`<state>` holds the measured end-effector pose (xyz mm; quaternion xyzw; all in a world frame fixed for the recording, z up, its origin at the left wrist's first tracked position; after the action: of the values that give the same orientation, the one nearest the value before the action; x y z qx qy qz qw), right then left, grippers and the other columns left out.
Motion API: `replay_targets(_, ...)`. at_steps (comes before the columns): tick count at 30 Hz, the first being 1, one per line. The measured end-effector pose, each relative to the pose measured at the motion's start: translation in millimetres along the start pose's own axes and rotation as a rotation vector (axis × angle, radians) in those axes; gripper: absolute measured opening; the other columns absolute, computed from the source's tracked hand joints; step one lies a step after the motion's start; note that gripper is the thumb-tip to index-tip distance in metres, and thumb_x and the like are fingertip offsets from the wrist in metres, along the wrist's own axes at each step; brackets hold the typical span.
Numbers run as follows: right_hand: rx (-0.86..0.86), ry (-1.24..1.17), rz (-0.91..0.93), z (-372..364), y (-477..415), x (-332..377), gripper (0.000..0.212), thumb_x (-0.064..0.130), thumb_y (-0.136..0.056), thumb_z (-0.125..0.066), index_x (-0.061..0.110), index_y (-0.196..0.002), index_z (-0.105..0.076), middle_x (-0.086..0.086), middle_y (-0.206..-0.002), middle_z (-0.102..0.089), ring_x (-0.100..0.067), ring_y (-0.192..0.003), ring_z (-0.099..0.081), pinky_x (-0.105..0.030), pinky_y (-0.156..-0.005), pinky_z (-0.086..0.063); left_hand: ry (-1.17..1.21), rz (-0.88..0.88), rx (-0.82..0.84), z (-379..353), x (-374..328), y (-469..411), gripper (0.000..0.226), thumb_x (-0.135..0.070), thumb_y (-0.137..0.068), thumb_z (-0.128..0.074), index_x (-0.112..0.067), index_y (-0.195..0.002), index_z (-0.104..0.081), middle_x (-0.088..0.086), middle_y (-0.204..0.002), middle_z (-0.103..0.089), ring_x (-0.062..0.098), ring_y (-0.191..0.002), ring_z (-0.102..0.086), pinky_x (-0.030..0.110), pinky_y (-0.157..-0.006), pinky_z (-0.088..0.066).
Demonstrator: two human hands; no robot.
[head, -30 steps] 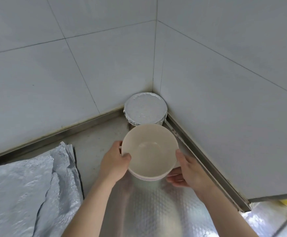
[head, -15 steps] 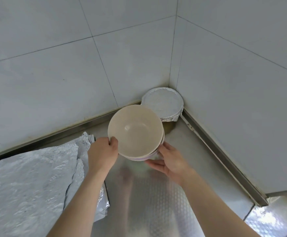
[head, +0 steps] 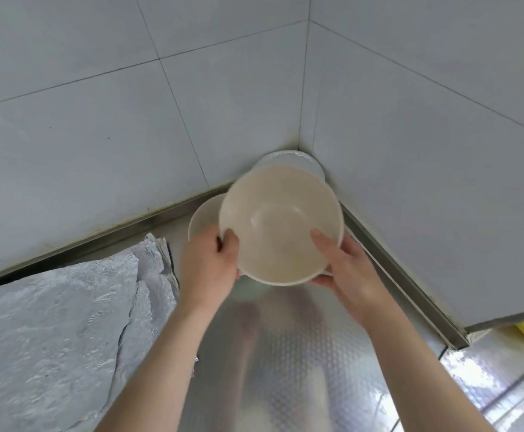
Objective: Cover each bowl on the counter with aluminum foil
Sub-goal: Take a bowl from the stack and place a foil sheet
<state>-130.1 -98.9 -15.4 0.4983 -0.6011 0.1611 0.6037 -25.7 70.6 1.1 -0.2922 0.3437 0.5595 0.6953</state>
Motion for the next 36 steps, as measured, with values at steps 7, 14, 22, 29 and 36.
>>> replay_targets(7,-0.443,-0.044,-0.057,55,18,-41,0.028,-0.001,-0.093,-0.039,0.015,-0.105,-0.058,-0.006,-0.1,-0.062,-0.023,-0.088,-0.061,-0.034,-0.057,-0.055,0.09,-0.104,0.325,-42,1,43,0.023,-0.022,-0.098,-0.05,-0.04,-0.091,-0.061,-0.008,-0.061,-0.064,0.005,-0.047,-0.053,0.035,-0.063,-0.052)
replay_targets(14,-0.379,-0.226,-0.222,39,23,-74,0.028,0.005,-0.099,-0.042,0.004,-0.126,-0.048,-0.022,-0.118,-0.056,-0.038,-0.102,-0.06,-0.047,-0.079,-0.054,-0.089,-0.044,0.313,-11,47,72,0.024,-0.014,-0.092,-0.051,-0.025,-0.102,-0.07,-0.002,-0.069,-0.067,0.017,-0.061,-0.062,0.039,-0.069,-0.053)
replay_targets(22,-0.493,-0.017,-0.303,-15,63,-97,0.039,0.058,-0.088,-0.056,0.019,-0.084,-0.053,-0.009,-0.092,-0.055,-0.029,-0.083,-0.06,-0.043,-0.082,-0.053,-0.486,0.052,0.084,73,133,73,0.036,-0.013,-0.088,-0.055,-0.023,-0.123,-0.06,0.0,-0.115,-0.062,0.021,-0.109,-0.054,0.032,-0.081,-0.046)
replay_targets(29,-0.377,0.145,-0.094,-115,86,-153,0.017,0.011,-0.09,-0.053,0.015,-0.106,-0.059,-0.003,-0.08,-0.062,-0.019,-0.064,-0.053,-0.036,-0.06,-0.044,-0.691,0.176,0.205,115,230,84,0.07,-0.026,-0.084,-0.06,-0.011,-0.144,-0.028,0.012,-0.146,-0.033,0.031,-0.136,-0.027,0.037,-0.103,-0.035)
replay_targets(36,-0.139,0.351,-0.062,-198,102,-183,0.022,0.011,-0.089,-0.054,0.03,-0.097,-0.06,0.001,-0.094,-0.066,-0.019,-0.083,-0.061,-0.044,-0.083,-0.052,-0.68,0.092,0.253,119,260,92,0.073,-0.039,-0.084,-0.064,-0.014,-0.14,-0.026,0.01,-0.146,-0.034,0.03,-0.137,-0.03,0.042,-0.101,-0.044)
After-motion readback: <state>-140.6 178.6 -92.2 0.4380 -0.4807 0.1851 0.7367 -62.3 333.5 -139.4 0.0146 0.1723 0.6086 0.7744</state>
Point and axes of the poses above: each hand's wrist, its own y-axis away from the middle knuckle, its own z-axis out of the back of the hand, x = y × z, the point moved 2 cm from there along -y, towards the middle knuckle
